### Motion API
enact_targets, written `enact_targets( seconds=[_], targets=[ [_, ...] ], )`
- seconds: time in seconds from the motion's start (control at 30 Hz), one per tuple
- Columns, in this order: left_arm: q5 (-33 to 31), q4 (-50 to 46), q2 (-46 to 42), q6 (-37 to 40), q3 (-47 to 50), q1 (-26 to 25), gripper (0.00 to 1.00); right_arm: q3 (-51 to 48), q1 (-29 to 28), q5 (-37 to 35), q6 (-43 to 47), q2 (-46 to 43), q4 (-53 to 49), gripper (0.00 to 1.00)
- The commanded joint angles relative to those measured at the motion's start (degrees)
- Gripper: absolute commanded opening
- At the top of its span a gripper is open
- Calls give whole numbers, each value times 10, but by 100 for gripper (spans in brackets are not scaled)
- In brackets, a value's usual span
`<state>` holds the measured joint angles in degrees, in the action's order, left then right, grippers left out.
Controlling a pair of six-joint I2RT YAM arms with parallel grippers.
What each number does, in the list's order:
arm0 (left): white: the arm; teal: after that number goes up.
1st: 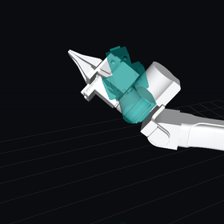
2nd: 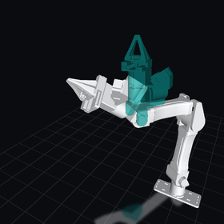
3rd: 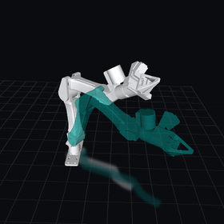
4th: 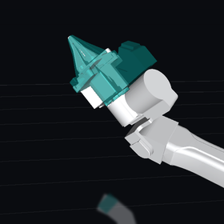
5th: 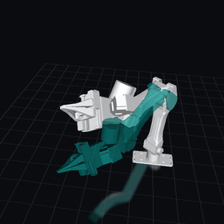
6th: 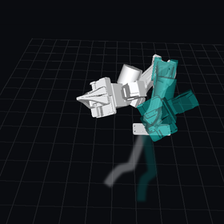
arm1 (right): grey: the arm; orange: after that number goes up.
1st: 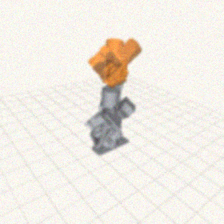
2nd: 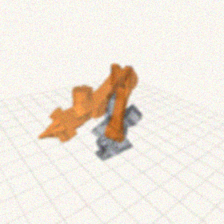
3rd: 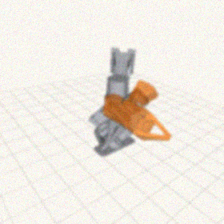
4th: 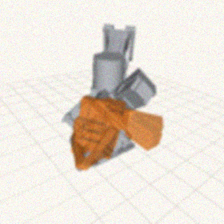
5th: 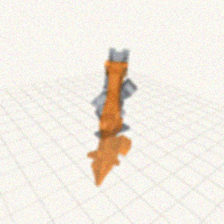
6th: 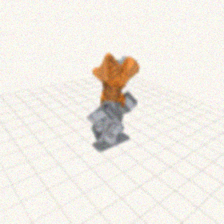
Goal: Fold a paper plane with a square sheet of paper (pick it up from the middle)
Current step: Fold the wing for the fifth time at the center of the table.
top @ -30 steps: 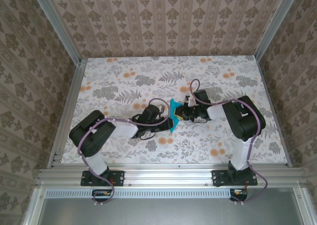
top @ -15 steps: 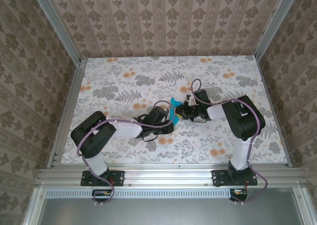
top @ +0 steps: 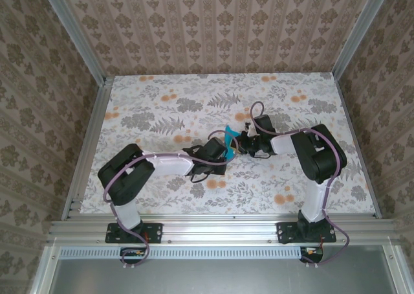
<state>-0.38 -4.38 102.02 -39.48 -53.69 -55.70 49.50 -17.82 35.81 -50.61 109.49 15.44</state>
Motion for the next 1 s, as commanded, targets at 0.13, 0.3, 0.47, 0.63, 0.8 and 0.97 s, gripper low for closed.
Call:
enact_targets(
  seconds=[0.13,0.3,0.47,0.63,0.8,0.97],
  targets=[
    [-68,-107,26,52,-27,-15,13,28,5,-51,62,-16,-87,6],
    [-76,-117,22,60,-33,-17,14,32,5,-75,82,-22,-111,6],
    [-62,-121,4,72,-39,-16,22,35,5,-85,97,-14,-123,5],
    [22,-74,-60,81,-24,0,37,40,6,-83,109,-1,-137,4],
    [89,-8,-85,46,3,39,39,41,9,-77,109,8,-140,3],
    [139,56,-52,-13,9,80,32,38,15,-72,104,10,-138,4]
  ],
)
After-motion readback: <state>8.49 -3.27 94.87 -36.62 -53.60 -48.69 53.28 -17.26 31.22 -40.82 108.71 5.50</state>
